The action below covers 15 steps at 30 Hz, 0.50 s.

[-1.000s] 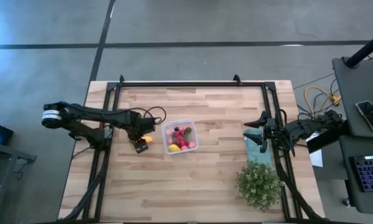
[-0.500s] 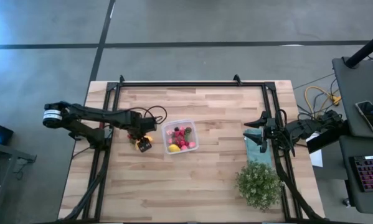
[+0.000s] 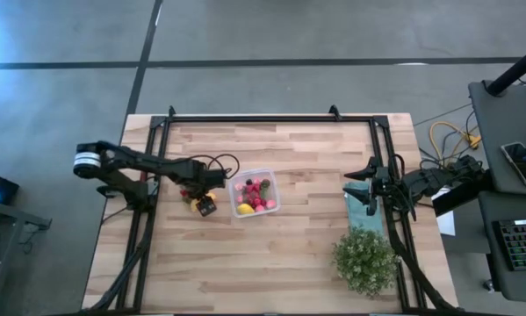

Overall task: Pick and placing Produce into tupperware
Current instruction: Put the banana into the transparent bin

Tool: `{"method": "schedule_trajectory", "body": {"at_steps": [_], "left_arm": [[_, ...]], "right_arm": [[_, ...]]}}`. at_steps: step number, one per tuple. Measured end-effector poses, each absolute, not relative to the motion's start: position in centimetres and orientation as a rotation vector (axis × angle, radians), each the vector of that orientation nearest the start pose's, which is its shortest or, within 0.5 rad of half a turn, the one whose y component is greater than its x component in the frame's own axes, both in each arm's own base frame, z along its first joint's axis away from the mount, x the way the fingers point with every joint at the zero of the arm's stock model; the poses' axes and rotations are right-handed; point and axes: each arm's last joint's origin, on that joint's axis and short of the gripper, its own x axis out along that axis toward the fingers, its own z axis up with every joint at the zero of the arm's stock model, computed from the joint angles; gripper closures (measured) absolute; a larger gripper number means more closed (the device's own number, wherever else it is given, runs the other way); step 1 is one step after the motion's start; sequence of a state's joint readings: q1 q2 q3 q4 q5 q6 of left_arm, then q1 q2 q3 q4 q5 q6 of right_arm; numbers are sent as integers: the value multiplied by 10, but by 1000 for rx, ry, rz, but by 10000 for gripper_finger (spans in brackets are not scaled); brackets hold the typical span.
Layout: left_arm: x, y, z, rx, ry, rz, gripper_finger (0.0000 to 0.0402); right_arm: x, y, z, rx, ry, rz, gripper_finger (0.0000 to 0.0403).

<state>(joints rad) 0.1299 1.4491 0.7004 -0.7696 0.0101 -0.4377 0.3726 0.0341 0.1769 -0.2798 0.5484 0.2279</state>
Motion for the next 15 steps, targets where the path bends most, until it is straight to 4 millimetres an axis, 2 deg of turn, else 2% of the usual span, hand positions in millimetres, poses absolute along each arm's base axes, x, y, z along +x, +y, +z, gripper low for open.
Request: {"method": "schedule_trajectory", "body": {"at_steps": [5,11,15], "left_arm": [[218,28,139,-435,1525,417,182],[220,29,144,-427,1510,406,184],[222,29,147,-384,1478,385,206]], "right_arm": [[82,16,194,166,103,-189,170],[82,16,194,166,102,-189,170],[82,16,194,166,103,-189,170]]}}
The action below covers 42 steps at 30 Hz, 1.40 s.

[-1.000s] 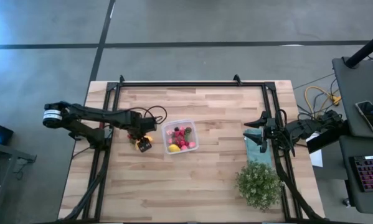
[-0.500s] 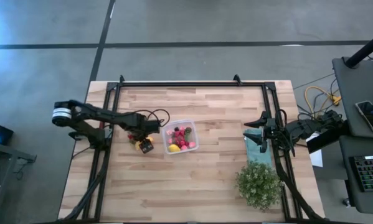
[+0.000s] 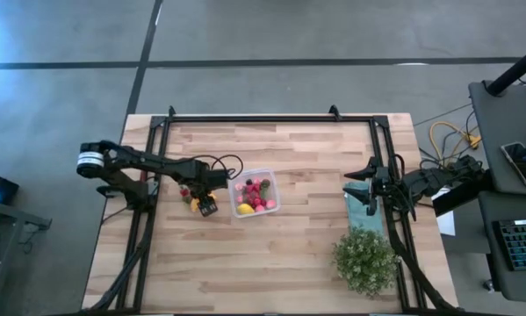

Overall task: Pick and placing Produce into tupperware
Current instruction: Put the banana into the transparent bin

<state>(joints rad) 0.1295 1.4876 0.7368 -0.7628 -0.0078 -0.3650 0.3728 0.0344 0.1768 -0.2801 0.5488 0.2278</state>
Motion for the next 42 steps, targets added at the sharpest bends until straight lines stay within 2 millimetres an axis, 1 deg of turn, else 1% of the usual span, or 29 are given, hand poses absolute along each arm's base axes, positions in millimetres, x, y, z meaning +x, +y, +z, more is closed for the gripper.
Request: {"method": "schedule_trajectory", "body": {"at_steps": [7,9,12,17,21,27,32,34,36,40,42], "left_arm": [[224,30,147,-347,1479,357,270],[226,30,149,-327,1467,360,277],[231,33,155,-273,1441,377,275],[248,36,179,-204,1361,354,259],[264,38,208,-177,1286,325,257],[288,40,255,-117,1110,275,256],[297,40,284,-114,1016,267,256],[302,40,293,-116,966,256,256],[309,38,299,-106,883,201,256],[327,32,298,-158,693,-15,256],[337,28,294,-179,643,-110,256]], "right_arm": [[82,16,194,166,103,-189,170],[82,16,194,166,103,-189,170],[82,16,194,166,103,-189,170],[82,16,194,166,103,-189,170],[82,16,194,166,103,-188,170],[82,16,194,166,102,-189,170],[82,16,194,166,102,-188,170],[82,16,194,166,103,-188,170],[82,16,194,166,102,-189,170],[82,16,194,166,103,-188,170],[82,16,194,166,103,-188,170]]}}
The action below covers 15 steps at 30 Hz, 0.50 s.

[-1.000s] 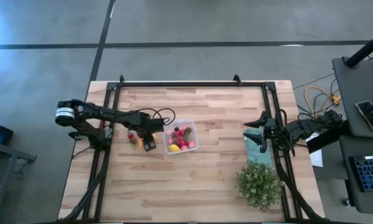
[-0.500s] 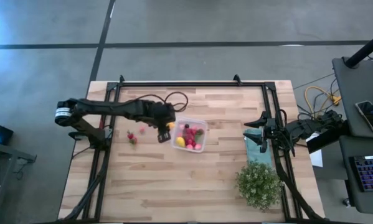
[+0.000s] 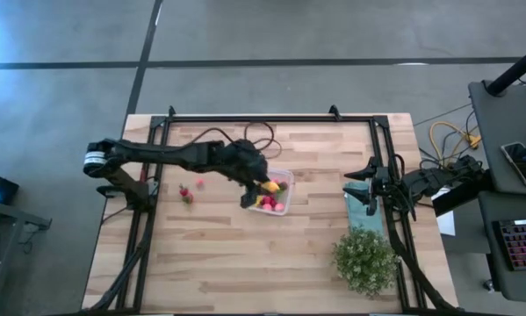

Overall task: Pick and placing Produce into tupperware
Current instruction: Put the banana into the transparent bin, then put the peach into the transparent bin

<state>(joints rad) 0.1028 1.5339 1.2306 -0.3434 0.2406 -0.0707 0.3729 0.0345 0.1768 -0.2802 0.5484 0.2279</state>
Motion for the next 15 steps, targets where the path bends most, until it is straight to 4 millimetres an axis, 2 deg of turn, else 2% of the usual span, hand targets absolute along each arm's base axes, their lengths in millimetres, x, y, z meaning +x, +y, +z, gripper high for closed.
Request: {"method": "schedule_trajectory", "body": {"at_steps": [4,8,15], "left_arm": [[356,28,276,-174,637,-112,256],[365,35,257,-175,683,-59,244],[371,47,240,-177,728,9,157]], "right_arm": [[82,16,194,166,103,-189,170],[82,16,194,166,103,-189,170],[82,16,194,166,103,-189,170]]}}
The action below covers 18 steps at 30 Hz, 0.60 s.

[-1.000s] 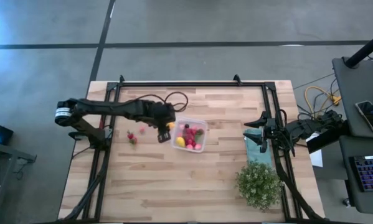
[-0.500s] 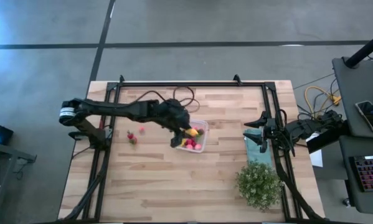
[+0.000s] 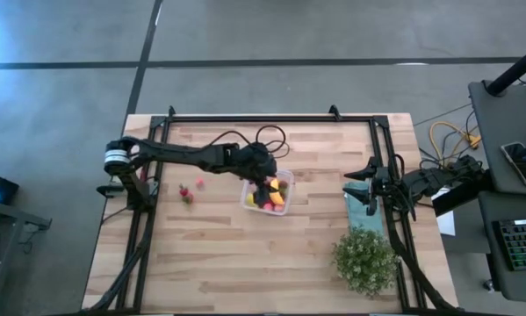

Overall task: Pick and placing Produce into tupperware
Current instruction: Put the peach into the transparent bin

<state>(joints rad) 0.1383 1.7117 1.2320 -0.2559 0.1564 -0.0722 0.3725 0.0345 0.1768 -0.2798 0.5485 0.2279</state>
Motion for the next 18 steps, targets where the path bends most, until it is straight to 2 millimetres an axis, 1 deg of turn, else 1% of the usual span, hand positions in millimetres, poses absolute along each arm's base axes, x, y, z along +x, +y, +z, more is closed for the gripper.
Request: {"method": "schedule_trajectory", "body": {"at_steps": [2,4,7,10,12,13,15,18], "left_arm": [[367,47,241,-170,754,32,128],[360,47,247,-155,778,74,107],[338,48,262,-105,858,155,93],[309,47,273,-21,998,249,91],[289,47,279,-7,1093,319,91],[280,47,281,-37,1131,366,91],[262,47,283,-158,1192,464,91],[245,45,275,-308,1224,581,91]], "right_arm": [[82,16,194,166,103,-189,170],[82,16,194,166,103,-189,170],[82,16,194,166,103,-188,170],[82,16,194,166,103,-189,170],[82,16,194,166,103,-188,170],[82,16,194,166,103,-188,170],[82,16,194,166,103,-188,170],[82,16,194,166,103,-188,170]]}}
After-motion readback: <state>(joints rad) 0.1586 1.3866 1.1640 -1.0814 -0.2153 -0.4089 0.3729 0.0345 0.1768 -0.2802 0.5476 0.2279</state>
